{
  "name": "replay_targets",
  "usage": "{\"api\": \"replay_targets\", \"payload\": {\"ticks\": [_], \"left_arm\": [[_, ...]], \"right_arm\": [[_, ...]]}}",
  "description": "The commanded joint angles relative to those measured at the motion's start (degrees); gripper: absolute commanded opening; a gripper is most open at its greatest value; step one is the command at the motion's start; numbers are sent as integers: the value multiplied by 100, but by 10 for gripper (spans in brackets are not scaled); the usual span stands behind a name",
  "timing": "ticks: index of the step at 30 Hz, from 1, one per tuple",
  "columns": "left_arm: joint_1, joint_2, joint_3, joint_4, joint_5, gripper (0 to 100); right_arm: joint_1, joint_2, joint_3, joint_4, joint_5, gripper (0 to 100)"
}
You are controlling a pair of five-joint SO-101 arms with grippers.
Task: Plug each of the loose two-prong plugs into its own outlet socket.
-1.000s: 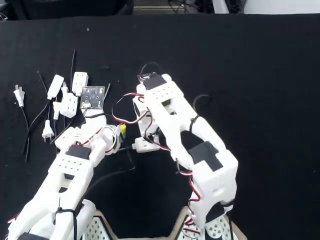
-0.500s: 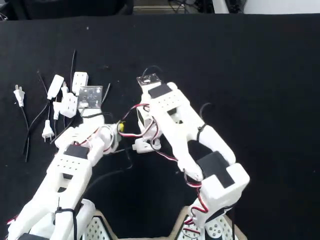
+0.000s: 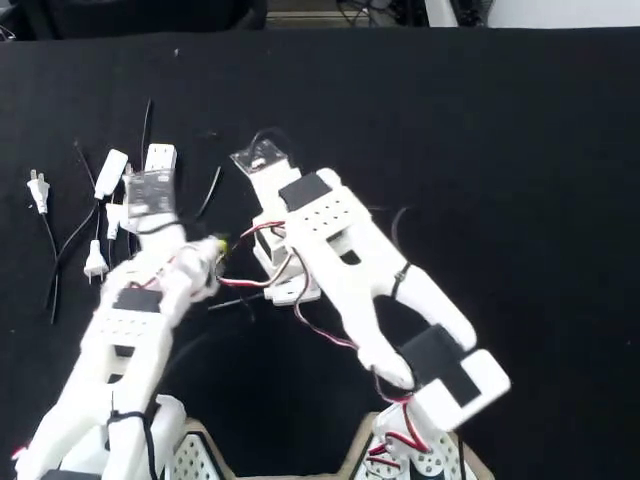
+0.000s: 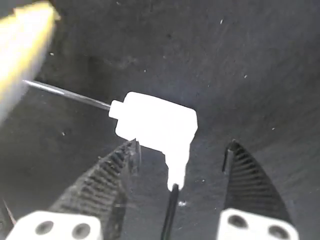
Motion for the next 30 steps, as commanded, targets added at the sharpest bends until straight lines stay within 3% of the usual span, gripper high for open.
{"api": "replay_targets", "payload": {"ticks": [1,5,12,16,20,30], "left_arm": [[-971,-105,-189,-26,914,198],[-1727,-105,-347,-26,1169,198],[-2237,-105,-470,-44,1213,198],[-2651,-105,-479,-53,1670,198],[-2747,-97,-532,-44,1697,198],[-2677,-97,-523,-44,1697,198]], "right_arm": [[-88,-567,-347,44,484,255],[-97,-866,-356,53,1486,255],[-105,-1024,-242,141,4158,257],[-105,-927,145,149,5266,257],[-114,-752,532,105,5697,258],[-114,268,620,-246,5705,258]]}}
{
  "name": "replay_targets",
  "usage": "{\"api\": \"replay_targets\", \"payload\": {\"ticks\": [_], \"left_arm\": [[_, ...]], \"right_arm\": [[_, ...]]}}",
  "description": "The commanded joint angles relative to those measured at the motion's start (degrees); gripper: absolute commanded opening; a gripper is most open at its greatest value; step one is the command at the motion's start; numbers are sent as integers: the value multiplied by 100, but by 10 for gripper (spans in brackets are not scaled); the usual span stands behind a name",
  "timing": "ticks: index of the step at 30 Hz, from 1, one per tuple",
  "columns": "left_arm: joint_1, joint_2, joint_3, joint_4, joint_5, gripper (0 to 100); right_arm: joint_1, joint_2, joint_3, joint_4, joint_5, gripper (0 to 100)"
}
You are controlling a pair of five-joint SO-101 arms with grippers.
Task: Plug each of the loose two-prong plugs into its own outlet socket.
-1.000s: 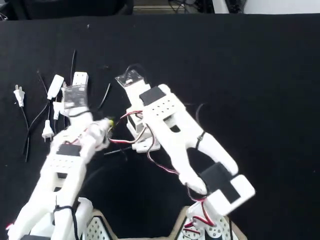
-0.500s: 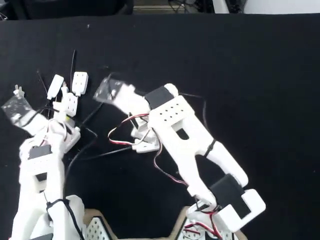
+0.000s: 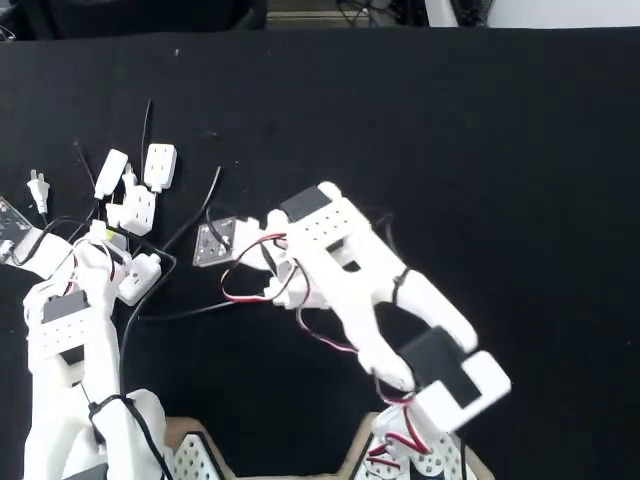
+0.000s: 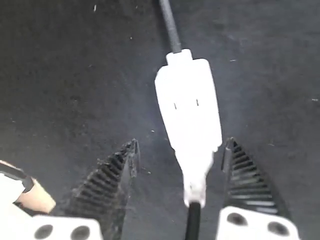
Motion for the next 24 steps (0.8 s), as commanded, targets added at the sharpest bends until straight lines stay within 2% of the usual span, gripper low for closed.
{"api": "replay_targets", "payload": {"ticks": [1,10,12,16,17,21,24], "left_arm": [[-4,-97,-347,-44,70,198],[-4,-97,-356,-44,53,198],[-4,-97,-356,-44,53,198],[-4,-97,-356,-44,53,198],[-4,-97,-356,-44,53,198],[-4,-97,-356,-44,53,198],[-4,-97,-347,-44,53,198]], "right_arm": [[-79,154,-48,-316,70,258],[-176,488,-40,-457,62,250],[-167,576,-31,-457,62,199],[-167,840,-57,-545,35,18],[-158,884,-48,-563,18,8],[149,796,-189,-545,-774,9],[791,347,-558,-325,-1776,11]]}}
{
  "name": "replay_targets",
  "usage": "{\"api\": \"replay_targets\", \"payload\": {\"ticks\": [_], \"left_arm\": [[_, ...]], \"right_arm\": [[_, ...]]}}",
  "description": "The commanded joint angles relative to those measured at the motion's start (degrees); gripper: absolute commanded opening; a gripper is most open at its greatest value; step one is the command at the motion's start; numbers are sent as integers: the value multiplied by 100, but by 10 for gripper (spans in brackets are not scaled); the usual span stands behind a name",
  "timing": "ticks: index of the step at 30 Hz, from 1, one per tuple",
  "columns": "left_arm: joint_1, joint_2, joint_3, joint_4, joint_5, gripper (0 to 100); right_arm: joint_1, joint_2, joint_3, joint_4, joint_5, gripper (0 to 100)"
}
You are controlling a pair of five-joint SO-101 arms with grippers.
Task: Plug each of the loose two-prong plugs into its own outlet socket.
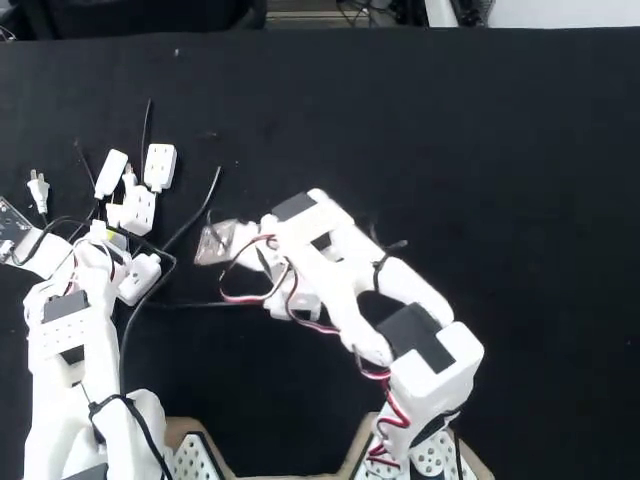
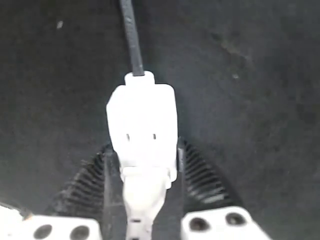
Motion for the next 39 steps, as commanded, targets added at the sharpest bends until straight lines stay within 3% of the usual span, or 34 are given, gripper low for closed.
{"api": "replay_targets", "payload": {"ticks": [1,6,10,14,19,39], "left_arm": [[-4,-97,-347,-44,53,198],[4,-97,-347,-44,53,198],[4,-97,-338,-44,53,198],[4,-97,-330,-44,53,198],[4,-97,-330,-44,53,198],[4,-70,-321,-26,53,198]], "right_arm": [[888,-673,-593,281,-1240,11],[2716,-1042,-1552,967,-2365,11],[4053,-620,-2598,1653,-2391,11],[4941,303,-3987,2189,-2189,11],[5556,1499,-5666,2374,-1688,11],[6629,5112,-10237,2505,-1670,13]]}}
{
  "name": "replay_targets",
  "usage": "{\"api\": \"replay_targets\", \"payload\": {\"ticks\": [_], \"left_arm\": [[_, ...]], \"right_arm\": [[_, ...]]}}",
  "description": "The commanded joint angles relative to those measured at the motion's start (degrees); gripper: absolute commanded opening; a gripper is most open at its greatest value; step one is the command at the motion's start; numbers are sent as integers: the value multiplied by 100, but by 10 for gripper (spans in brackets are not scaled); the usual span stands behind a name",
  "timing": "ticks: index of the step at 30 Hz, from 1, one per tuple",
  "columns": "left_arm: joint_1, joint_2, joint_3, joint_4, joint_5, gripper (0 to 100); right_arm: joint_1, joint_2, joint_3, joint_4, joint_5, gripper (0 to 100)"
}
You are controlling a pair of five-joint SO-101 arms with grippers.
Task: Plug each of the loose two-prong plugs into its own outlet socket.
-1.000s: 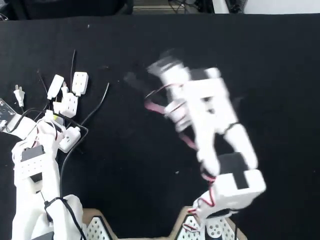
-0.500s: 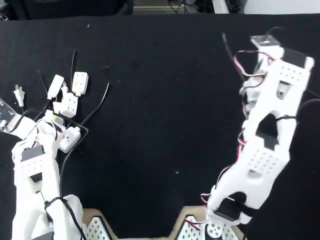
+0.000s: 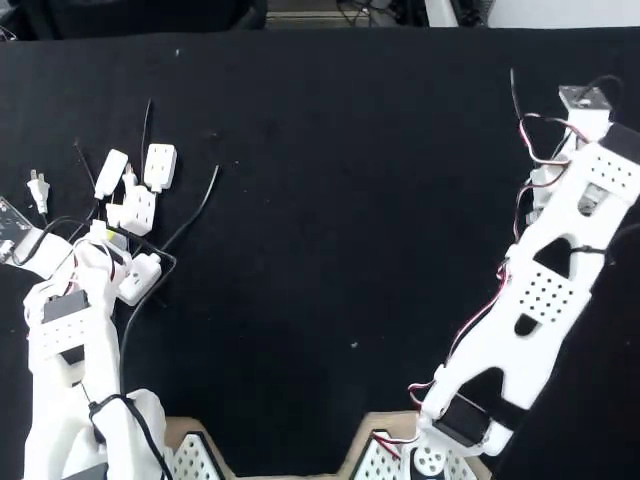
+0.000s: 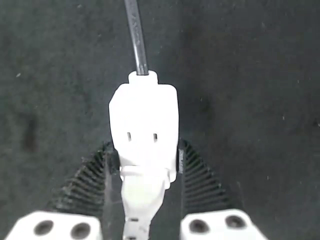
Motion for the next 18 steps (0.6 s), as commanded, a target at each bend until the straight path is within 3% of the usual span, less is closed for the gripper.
{"api": "replay_targets", "payload": {"ticks": [1,12,18], "left_arm": [[4,-70,-321,-18,53,198],[4,-79,-321,-18,53,198],[4,-88,-321,-18,53,198]], "right_arm": [[193,198,-927,9,62,14],[149,743,-1182,53,387,21],[132,743,-1226,18,378,198]]}}
